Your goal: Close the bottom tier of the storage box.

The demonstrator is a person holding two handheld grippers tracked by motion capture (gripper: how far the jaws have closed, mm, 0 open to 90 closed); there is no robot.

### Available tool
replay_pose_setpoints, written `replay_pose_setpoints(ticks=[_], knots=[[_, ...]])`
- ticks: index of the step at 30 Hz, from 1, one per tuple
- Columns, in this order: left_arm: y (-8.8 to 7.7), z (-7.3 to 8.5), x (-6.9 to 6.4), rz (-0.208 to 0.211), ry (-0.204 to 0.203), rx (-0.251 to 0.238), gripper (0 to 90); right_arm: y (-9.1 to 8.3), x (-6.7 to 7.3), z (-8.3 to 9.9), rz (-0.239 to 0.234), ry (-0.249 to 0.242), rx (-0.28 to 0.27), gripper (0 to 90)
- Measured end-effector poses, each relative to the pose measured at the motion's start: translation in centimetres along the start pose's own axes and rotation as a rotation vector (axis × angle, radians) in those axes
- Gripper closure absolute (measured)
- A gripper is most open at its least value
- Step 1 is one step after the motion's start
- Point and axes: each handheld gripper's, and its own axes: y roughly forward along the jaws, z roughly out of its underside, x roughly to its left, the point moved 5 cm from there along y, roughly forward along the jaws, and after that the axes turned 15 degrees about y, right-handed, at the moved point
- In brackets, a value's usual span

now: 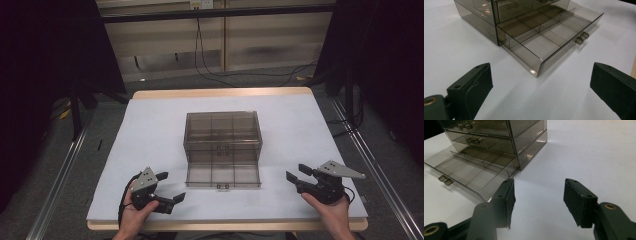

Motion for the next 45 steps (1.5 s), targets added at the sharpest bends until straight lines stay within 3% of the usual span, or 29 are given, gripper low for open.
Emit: replay_pose_setpoints(ticks=[8,30,37,41,43,45], knots=[[0.3,-0.2,-0.2,0.005,0.010,0.001,4.2,0.1,0.1,0.1,-0.011,0.014,0.028,40.4],[1.1,-1.6,-1.8,0.045,0.057,0.014,5.6,0.4,1.1,0.4,-0.034,-0.011,0.066,39.9],[1.3,-2.4,-2.4,0.056,0.056,0.015,17.1,0.3,1.1,0.4,-0.037,-0.008,0.063,38.1],[1.7,-2.8,-2.9,0.081,0.084,0.013,28.0,0.1,1.3,0.4,-0.044,-0.006,0.060,37.9],[1.9,-2.9,-3.1,0.089,0.079,0.004,33.6,0.2,1.3,0.4,-0.046,-0.012,0.057,37.5],[2.2,-3.1,-3.3,0.106,0.108,0.013,39.3,0.2,1.4,0.4,-0.047,-0.009,0.063,37.4]])
